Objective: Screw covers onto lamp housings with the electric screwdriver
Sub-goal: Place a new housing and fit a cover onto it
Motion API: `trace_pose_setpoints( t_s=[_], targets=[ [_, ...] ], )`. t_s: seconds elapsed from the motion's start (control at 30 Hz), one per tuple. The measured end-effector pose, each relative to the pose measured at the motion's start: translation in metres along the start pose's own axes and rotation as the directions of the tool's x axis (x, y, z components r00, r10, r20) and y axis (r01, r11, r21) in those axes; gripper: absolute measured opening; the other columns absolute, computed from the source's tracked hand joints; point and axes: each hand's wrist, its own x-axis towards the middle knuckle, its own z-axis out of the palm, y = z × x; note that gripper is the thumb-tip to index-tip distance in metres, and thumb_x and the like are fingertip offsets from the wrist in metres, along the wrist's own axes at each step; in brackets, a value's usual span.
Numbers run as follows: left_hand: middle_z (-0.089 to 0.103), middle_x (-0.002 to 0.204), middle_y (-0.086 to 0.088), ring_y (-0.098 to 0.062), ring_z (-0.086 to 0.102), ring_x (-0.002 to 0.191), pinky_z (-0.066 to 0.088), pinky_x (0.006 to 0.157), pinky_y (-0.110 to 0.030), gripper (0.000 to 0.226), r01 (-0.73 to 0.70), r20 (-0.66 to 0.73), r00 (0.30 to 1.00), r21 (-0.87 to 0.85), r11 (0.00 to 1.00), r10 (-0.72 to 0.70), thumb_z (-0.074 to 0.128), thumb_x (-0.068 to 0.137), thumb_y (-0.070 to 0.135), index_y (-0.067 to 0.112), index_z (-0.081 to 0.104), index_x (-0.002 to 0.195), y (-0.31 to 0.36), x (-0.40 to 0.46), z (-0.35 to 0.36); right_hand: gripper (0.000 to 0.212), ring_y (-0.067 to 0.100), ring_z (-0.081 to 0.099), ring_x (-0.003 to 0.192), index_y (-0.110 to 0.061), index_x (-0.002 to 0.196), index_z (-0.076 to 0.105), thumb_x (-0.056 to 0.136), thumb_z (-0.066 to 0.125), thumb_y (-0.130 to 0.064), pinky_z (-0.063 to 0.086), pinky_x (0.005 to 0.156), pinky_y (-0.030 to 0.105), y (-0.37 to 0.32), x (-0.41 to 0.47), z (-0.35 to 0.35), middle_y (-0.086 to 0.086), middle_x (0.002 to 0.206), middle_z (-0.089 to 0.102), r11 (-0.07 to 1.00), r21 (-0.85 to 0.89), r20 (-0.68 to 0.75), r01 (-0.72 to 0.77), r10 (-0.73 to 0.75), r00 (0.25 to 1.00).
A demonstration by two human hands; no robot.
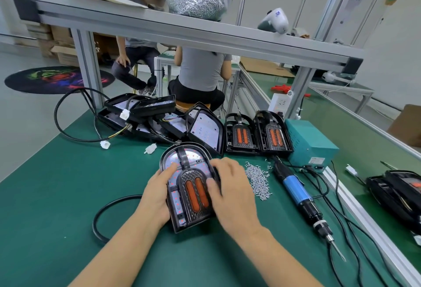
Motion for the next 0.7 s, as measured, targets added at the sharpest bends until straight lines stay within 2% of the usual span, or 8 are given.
trace_pose_setpoints(
  t_s=[0.1,0.17,0.23,0.3,0.37,0.47,0.53,0.7],
  targets=[
    [0.064,0.112,-0.023,-0.033,0.064,0.083,0.057,0.072,-0.046,0.040,0.006,-0.002,1.000,-0.050,0.999,-0.006,0.052,0.095,0.019,0.001,0.049,0.130,-0.001,0.002,-0.004,0.044,0.020,0.049,0.125,-0.023,0.145,0.040,0.102,0.048,-0.024,0.035,0.102,0.025,0.015,0.008,-0.003,-0.003,0.138,0.052,0.930,0.191,0.307,-0.314,0.247,0.919],
    [0.069,0.099,-0.019,-0.029,0.067,0.075,0.058,0.066,-0.042,0.030,-0.058,-0.008,0.998,0.009,0.998,0.058,0.052,0.094,0.012,0.003,0.054,0.123,-0.003,0.005,-0.005,0.042,0.022,0.054,0.119,-0.026,0.140,0.047,0.101,0.045,-0.011,0.038,0.093,0.013,0.023,0.010,-0.001,-0.002,0.128,0.061,0.884,0.288,0.399,-0.368,0.238,0.885],
    [0.067,0.108,-0.019,-0.028,0.065,0.084,0.054,0.081,-0.042,0.032,-0.170,-0.041,0.983,0.192,0.967,0.180,0.055,0.091,0.003,0.001,0.053,0.123,-0.005,0.008,-0.006,0.047,0.022,0.055,0.117,-0.027,0.137,0.053,0.099,0.042,-0.002,0.035,0.084,0.003,0.030,0.013,-0.002,-0.001,0.124,0.063,0.887,0.297,0.395,-0.355,0.225,0.891],
    [0.064,0.115,-0.014,-0.027,0.062,0.097,0.048,0.090,-0.038,0.035,-0.299,-0.042,0.932,0.476,0.827,0.360,0.058,0.087,-0.002,0.006,0.054,0.121,-0.004,0.010,-0.009,0.046,0.021,0.056,0.114,-0.028,0.135,0.055,0.100,0.042,-0.003,0.036,0.081,0.004,0.034,0.015,-0.001,-0.001,0.124,0.064,0.889,0.286,0.398,-0.358,0.230,0.888],
    [0.060,0.120,-0.007,-0.025,0.057,0.107,0.042,0.093,-0.033,0.040,-0.327,0.005,0.874,0.744,0.582,0.485,0.061,0.087,0.003,0.012,0.052,0.125,-0.004,0.011,-0.015,0.044,0.019,0.057,0.111,-0.029,0.138,0.053,0.101,0.042,-0.009,0.038,0.079,0.007,0.034,0.013,0.002,-0.005,0.124,0.062,0.890,0.264,0.410,-0.371,0.244,0.879],
    [0.054,0.127,-0.005,-0.024,0.049,0.118,0.036,0.099,-0.034,0.045,-0.281,0.110,0.852,0.921,0.269,0.512,0.063,0.085,0.007,0.015,0.052,0.129,-0.005,0.008,-0.029,0.044,0.012,0.057,0.106,-0.033,0.138,0.054,0.100,0.045,-0.012,0.033,0.072,-0.005,0.034,0.002,0.002,-0.012,0.118,0.061,0.890,0.256,0.421,-0.378,0.249,0.872],
    [0.055,0.125,-0.002,-0.022,0.048,0.118,0.037,0.100,-0.035,0.042,-0.304,0.174,0.854,0.932,0.199,0.491,0.061,0.085,0.007,0.019,0.056,0.125,-0.006,0.004,-0.032,0.040,0.010,0.055,0.107,-0.034,0.130,0.060,0.098,0.048,-0.012,0.033,0.073,-0.007,0.037,-0.002,-0.002,-0.010,0.115,0.065,0.875,0.291,0.422,-0.386,0.245,0.873],
    [0.056,0.122,0.003,-0.020,0.050,0.116,0.037,0.102,-0.037,0.041,-0.308,0.198,0.860,0.936,0.170,0.470,0.060,0.085,0.008,0.022,0.056,0.123,-0.005,-0.001,-0.037,0.035,-0.003,0.059,0.100,-0.043,0.119,0.061,0.099,0.051,-0.018,0.036,0.072,-0.004,0.037,-0.004,-0.007,-0.022,0.109,0.065,0.839,0.322,0.480,-0.439,0.255,0.840]
  ],
)
